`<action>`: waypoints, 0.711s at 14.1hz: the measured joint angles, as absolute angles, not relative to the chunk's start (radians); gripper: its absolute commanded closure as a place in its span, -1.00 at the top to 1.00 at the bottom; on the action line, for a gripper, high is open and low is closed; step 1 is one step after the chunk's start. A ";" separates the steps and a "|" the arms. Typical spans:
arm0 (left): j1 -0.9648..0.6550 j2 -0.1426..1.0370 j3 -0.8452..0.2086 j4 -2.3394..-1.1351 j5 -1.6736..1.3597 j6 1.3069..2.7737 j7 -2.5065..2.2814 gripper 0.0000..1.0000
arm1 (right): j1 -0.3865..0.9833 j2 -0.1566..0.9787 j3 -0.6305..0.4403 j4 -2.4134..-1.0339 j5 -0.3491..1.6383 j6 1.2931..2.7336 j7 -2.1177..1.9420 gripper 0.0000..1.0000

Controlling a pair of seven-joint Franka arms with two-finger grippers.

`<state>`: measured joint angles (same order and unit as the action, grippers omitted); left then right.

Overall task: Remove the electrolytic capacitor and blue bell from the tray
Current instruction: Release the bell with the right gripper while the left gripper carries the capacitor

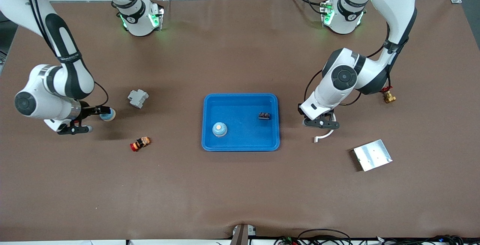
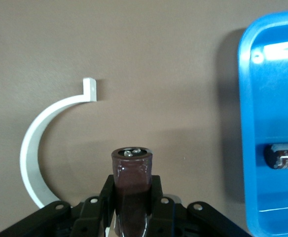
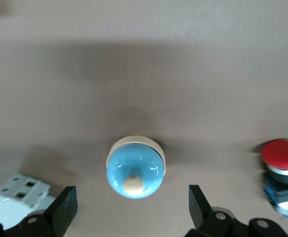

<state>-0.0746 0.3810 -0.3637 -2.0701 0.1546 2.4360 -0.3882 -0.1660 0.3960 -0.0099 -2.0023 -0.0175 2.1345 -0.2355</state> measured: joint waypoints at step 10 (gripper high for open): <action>0.016 0.387 -0.363 -2.211 0.258 2.641 -0.384 -1.00 | 0.131 0.388 0.038 -1.776 0.124 2.023 0.155 1.00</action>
<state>0.0160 0.3866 -0.3628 -2.2108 0.2584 2.6407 -0.3838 0.1310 0.3883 0.0382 -1.7760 0.1236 2.0228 0.1551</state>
